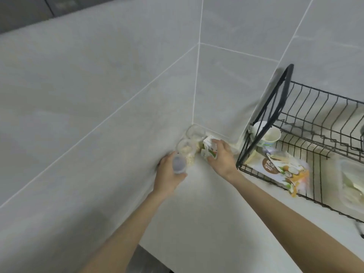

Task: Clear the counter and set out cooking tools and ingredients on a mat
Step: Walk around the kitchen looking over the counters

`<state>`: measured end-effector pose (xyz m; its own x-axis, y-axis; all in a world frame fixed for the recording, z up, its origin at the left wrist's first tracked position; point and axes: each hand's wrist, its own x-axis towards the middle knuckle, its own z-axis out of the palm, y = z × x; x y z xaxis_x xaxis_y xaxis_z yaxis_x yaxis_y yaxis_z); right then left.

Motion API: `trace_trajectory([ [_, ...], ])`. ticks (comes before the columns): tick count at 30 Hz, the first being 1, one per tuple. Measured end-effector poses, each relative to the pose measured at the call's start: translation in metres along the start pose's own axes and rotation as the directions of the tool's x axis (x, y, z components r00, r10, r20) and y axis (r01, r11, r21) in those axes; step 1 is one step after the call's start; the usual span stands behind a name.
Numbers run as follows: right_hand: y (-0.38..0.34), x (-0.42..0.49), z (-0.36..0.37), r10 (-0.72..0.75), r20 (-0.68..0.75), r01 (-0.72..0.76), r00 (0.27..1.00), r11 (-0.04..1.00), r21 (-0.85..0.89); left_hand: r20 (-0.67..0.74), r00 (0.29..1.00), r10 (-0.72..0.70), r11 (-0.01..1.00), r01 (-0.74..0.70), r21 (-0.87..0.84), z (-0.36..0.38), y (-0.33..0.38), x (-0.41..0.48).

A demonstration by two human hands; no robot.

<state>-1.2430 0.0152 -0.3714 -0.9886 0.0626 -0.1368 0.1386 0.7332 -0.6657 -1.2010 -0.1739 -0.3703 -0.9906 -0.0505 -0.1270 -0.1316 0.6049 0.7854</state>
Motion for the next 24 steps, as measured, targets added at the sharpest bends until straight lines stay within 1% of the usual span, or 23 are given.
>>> trace_trajectory([
  [5,-0.001,0.005,0.008,-0.040,-0.116,0.034,0.992,0.998,-0.056,-0.023,0.999,0.043,0.998,-0.042,0.043,0.003,-0.011,0.007],
  [8,-0.003,0.000,0.010,-0.051,-0.123,0.041,0.991,0.996,-0.081,-0.049,0.997,0.054,0.998,-0.052,0.044,0.001,-0.013,0.005],
  [11,-0.006,-0.011,0.011,-0.030,-0.128,0.024,0.991,0.998,-0.053,-0.034,0.998,0.051,0.998,-0.050,0.041,-0.005,-0.012,0.000],
  [17,-0.005,-0.050,0.002,0.014,-0.150,-0.013,0.989,1.000,0.009,0.064,0.995,0.078,0.997,-0.079,0.009,-0.013,-0.001,-0.009],
  [21,-0.003,-0.086,-0.021,0.040,-0.236,-0.027,0.971,0.998,0.059,0.121,0.981,0.149,0.988,-0.142,-0.063,-0.008,0.015,-0.016],
  [24,0.006,-0.119,-0.044,0.074,-0.326,-0.054,0.942,0.996,0.068,0.170,0.958,0.230,0.972,-0.216,-0.098,0.001,0.036,-0.027],
])
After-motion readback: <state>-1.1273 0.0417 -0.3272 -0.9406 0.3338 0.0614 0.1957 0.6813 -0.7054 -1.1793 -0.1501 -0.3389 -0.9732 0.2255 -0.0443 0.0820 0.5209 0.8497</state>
